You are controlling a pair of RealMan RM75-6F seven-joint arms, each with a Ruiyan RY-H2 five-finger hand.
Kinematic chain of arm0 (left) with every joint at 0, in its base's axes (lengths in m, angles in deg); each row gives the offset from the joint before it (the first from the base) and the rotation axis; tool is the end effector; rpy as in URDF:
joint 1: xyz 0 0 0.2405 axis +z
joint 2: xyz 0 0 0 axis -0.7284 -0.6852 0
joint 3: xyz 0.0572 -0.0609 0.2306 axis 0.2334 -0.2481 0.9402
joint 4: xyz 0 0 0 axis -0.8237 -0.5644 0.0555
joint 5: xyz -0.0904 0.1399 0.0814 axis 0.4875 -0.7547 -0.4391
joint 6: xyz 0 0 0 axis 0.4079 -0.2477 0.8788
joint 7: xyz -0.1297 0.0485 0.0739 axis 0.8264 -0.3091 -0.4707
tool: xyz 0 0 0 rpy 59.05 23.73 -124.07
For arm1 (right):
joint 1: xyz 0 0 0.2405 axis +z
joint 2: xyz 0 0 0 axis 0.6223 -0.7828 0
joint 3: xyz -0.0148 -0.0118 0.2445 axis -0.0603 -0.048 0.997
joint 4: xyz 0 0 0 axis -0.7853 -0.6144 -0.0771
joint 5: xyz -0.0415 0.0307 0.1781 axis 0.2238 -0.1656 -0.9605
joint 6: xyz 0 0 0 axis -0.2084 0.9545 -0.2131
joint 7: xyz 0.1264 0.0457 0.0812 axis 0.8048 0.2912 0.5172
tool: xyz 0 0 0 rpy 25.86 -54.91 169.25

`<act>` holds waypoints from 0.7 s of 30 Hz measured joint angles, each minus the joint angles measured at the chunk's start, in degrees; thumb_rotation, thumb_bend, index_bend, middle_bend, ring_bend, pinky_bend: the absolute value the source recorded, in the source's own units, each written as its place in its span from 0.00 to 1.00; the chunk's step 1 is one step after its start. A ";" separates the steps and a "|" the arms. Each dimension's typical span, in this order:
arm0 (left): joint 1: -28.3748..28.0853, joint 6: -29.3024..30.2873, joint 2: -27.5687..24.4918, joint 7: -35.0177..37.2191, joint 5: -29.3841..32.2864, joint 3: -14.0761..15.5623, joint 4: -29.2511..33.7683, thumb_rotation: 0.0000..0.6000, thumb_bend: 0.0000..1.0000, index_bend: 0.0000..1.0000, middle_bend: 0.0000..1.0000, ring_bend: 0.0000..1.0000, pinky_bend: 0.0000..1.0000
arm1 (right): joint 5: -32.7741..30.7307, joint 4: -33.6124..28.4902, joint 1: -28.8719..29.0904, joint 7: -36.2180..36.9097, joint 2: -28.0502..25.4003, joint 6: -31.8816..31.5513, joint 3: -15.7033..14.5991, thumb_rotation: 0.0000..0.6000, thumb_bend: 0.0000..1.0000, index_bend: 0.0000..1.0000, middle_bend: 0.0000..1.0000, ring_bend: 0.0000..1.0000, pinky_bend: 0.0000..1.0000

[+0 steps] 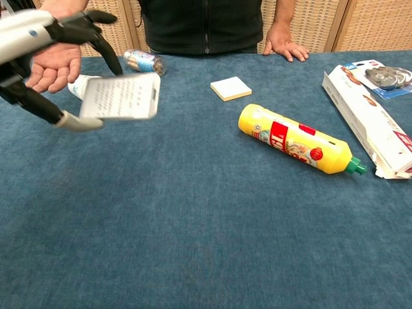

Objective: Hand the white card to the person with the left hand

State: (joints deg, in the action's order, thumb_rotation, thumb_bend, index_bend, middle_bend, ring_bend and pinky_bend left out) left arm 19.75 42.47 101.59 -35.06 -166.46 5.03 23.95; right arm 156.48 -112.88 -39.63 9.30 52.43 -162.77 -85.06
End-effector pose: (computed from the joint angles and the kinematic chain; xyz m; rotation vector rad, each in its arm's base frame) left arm -0.1183 0.2479 0.0628 -1.7162 -1.0216 -1.3565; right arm -0.2765 -0.1642 0.2282 1.2776 -0.8450 1.0490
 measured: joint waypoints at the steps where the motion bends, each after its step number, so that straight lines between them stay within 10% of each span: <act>1: 0.45 1.08 -0.77 0.28 -0.30 -0.29 0.03 1.00 0.28 0.67 0.00 0.00 0.00 | 0.00 -0.03 -0.01 0.08 -0.02 -0.02 0.00 1.00 0.00 0.00 0.00 0.00 0.00; 21: 7.83 7.66 -9.76 4.42 9.79 -5.30 -8.95 1.00 0.27 0.68 0.00 0.00 0.00 | 1.36 -0.37 -0.34 0.80 -0.38 -0.89 -0.51 1.00 0.00 0.00 0.00 0.00 0.00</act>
State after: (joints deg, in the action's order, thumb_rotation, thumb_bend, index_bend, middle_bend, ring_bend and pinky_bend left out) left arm 27.58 50.13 91.83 -30.64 -156.67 -0.27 15.00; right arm 157.84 -113.25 -39.98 10.09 52.04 -163.66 -85.57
